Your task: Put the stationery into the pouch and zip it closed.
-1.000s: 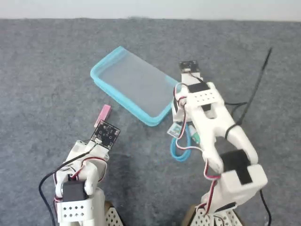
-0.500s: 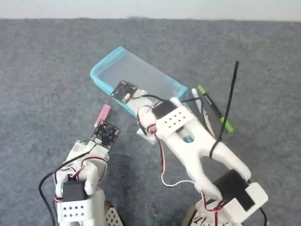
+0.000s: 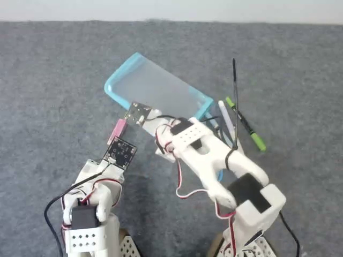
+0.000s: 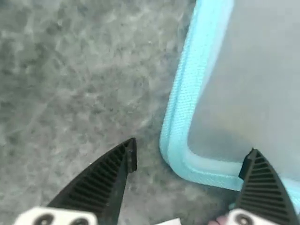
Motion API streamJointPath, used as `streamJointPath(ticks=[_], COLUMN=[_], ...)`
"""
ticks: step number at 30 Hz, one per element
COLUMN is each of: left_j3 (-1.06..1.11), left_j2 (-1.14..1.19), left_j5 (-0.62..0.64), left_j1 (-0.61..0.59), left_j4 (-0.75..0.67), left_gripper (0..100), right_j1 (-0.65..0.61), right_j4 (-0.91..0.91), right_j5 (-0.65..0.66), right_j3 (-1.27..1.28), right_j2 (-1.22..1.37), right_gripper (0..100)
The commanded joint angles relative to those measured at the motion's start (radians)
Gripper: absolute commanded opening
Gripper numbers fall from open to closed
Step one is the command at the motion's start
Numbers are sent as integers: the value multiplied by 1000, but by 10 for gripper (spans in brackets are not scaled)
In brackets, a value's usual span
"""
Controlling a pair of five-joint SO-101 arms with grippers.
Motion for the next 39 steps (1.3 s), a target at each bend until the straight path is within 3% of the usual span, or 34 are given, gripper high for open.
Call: streamJointPath(ticks=[1,7,17,25,39], left_j3=[-8,-8,-8,-8,-8], left_j2=[-18,-18,-18,-18,-18], left_j5=[-9,-9,-9,-9,-9], left_j1=[-2,-2,-3,-3,-3], left_j4=[-23,-23,-23,-23,-23], left_gripper=[49,49,49,49,49], right_j1=[64,140,128,188,239], right_j4=[-13,41,306,151,31], right_j5=[11,3,-307,-427,-433], right_j3=[-80,-112,-43,160,18], right_j2=[5,-15,-387,-364,-31], right_gripper=[330,329,330,329,328])
